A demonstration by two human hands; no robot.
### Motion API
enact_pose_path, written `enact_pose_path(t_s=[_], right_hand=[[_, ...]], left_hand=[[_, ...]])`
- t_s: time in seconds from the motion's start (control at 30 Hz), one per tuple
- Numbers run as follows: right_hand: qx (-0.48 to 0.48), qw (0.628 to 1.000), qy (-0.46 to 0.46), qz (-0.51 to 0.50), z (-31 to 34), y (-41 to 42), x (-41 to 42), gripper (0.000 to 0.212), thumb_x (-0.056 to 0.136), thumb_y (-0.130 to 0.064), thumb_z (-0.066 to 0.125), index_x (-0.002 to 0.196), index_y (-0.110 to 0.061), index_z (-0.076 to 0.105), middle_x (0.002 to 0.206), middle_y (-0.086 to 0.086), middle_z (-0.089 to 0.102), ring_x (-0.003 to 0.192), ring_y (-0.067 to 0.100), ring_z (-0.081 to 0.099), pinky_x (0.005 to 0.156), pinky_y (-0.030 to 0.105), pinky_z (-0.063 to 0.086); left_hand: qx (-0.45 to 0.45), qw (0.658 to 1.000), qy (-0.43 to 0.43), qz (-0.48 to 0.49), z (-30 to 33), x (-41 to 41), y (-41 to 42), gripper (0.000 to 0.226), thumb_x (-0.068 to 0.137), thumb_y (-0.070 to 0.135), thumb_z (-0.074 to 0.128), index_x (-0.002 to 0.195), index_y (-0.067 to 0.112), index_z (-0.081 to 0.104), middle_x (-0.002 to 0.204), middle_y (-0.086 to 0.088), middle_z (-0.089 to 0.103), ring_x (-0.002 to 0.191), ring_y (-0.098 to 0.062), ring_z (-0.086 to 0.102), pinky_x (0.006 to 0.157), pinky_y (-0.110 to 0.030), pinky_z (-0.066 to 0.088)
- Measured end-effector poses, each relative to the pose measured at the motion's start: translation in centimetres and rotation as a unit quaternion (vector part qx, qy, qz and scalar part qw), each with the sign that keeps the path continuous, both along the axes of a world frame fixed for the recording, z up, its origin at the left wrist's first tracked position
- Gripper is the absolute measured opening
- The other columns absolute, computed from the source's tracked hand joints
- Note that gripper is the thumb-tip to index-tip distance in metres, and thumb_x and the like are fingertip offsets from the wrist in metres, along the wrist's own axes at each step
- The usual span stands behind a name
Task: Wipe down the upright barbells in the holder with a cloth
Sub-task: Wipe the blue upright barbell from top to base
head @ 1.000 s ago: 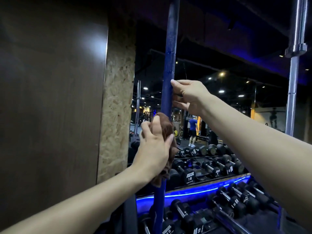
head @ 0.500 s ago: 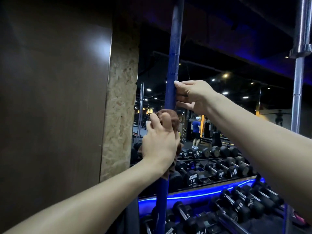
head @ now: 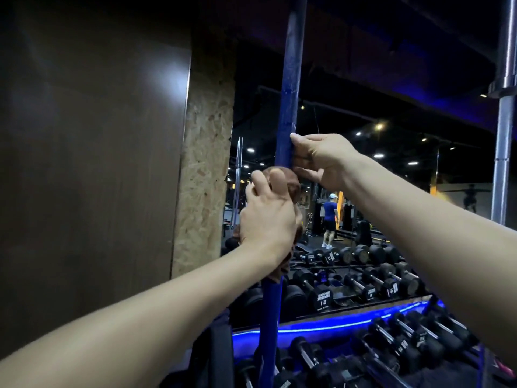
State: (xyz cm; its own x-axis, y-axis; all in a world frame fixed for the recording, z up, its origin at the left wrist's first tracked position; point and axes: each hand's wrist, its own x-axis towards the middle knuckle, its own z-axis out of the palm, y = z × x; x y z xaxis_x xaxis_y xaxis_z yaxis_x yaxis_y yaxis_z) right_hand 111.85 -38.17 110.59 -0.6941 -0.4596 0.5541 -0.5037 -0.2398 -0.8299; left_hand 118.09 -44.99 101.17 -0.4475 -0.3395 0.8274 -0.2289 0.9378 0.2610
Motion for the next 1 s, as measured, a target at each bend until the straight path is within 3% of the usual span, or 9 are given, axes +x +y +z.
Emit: enact_pose_path(t_s=[0.07, 0.17, 0.3, 0.37, 0.47, 0.57, 0.67, 0.83, 1.0], right_hand=[[0.001, 1.000, 0.006, 0.002, 0.3, 0.3, 0.3, 0.012, 0.091, -0.021, 0.063, 0.082, -0.013, 0.065, 0.079, 0.004, 0.069, 0.073, 0.016, 0.066, 0.066, 0.025, 0.056], [0.005, 1.000, 0.008, 0.002, 0.7, 0.3, 0.4, 0.012, 0.089, -0.020, 0.066, 0.080, -0.012, 0.066, 0.076, 0.003, 0.068, 0.072, 0.015, 0.064, 0.066, 0.025, 0.056], [0.002, 0.999, 0.006, -0.051, 1.3, -0.2, -0.2, 0.024, 0.084, -0.033, 0.072, 0.088, -0.009, 0.072, 0.088, 0.005, 0.066, 0.079, 0.014, 0.062, 0.073, 0.028, 0.056], [0.006, 0.999, 0.011, -0.052, 1.2, -0.5, -0.3, 0.024, 0.088, -0.034, 0.068, 0.081, -0.011, 0.069, 0.085, 0.005, 0.064, 0.079, 0.014, 0.060, 0.074, 0.028, 0.056], [-0.003, 1.000, 0.009, -0.016, 0.5, -0.7, -0.2, 0.021, 0.090, -0.029, 0.065, 0.076, -0.014, 0.063, 0.072, 0.001, 0.059, 0.066, 0.009, 0.056, 0.064, 0.021, 0.055], [-0.020, 1.000, -0.003, 0.002, 0.1, -0.4, 0.0, 0.011, 0.088, -0.023, 0.068, 0.086, -0.013, 0.065, 0.066, -0.004, 0.062, 0.054, 0.002, 0.058, 0.063, 0.019, 0.052], [-0.013, 1.000, 0.005, -0.005, 0.3, -0.2, 0.3, 0.013, 0.088, -0.021, 0.068, 0.095, -0.010, 0.065, 0.068, -0.003, 0.063, 0.051, 0.001, 0.058, 0.065, 0.021, 0.052], [-0.001, 0.999, 0.014, -0.050, 1.0, -0.3, 0.5, 0.023, 0.090, -0.029, 0.065, 0.072, -0.015, 0.064, 0.076, 0.001, 0.062, 0.072, 0.011, 0.059, 0.057, 0.021, 0.048], [-0.013, 1.000, 0.000, -0.011, 0.0, -0.7, 0.3, 0.013, 0.090, -0.023, 0.065, 0.082, -0.013, 0.065, 0.077, 0.002, 0.063, 0.072, 0.011, 0.059, 0.073, 0.023, 0.055]], left_hand=[[-0.013, 1.000, -0.023, 0.006, -0.4, 0.5, 0.0, 0.051, 0.093, 0.038, 0.050, 0.123, 0.009, 0.022, 0.125, -0.013, 0.020, 0.115, -0.030, 0.037, 0.070, -0.034, 0.044], [-0.023, 0.999, 0.026, -0.018, 2.8, 0.5, -0.2, 0.056, 0.091, 0.038, 0.055, 0.124, 0.009, 0.022, 0.126, -0.013, 0.026, 0.115, -0.030, 0.041, 0.065, -0.032, 0.039], [-0.012, 0.997, 0.069, -0.024, 6.4, -0.2, -0.1, 0.056, 0.089, 0.040, 0.059, 0.122, 0.011, 0.024, 0.125, -0.013, 0.028, 0.115, -0.031, 0.042, 0.066, -0.035, 0.039], [-0.006, 0.997, 0.072, -0.024, 5.4, -0.3, -0.1, 0.058, 0.089, 0.040, 0.059, 0.123, 0.011, 0.023, 0.126, -0.013, 0.027, 0.116, -0.031, 0.041, 0.069, -0.035, 0.041], [0.012, 0.999, 0.030, -0.021, 0.9, 0.0, -0.2, 0.054, 0.090, 0.039, 0.056, 0.121, 0.011, 0.021, 0.126, -0.012, 0.024, 0.115, -0.030, 0.040, 0.068, -0.031, 0.038], [0.015, 0.999, -0.046, -0.012, -3.7, 1.2, 0.1, 0.047, 0.093, 0.040, 0.049, 0.119, 0.010, 0.022, 0.122, -0.011, 0.024, 0.113, -0.029, 0.042, 0.066, -0.030, 0.036], [0.019, 0.998, -0.043, -0.030, -2.1, 1.4, -0.2, 0.050, 0.093, 0.039, 0.051, 0.121, 0.009, 0.023, 0.125, -0.012, 0.027, 0.115, -0.031, 0.042, 0.068, -0.032, 0.035], [0.019, 0.998, 0.044, -0.046, 6.3, 0.3, -0.4, 0.056, 0.090, 0.040, 0.058, 0.122, 0.009, 0.024, 0.124, -0.014, 0.031, 0.114, -0.034, 0.046, 0.069, -0.037, 0.038], [0.040, 0.998, 0.004, -0.050, 0.4, 0.7, -0.9, 0.052, 0.092, 0.041, 0.051, 0.123, 0.009, 0.023, 0.119, -0.011, 0.031, 0.108, -0.032, 0.049, 0.066, -0.033, 0.036]])
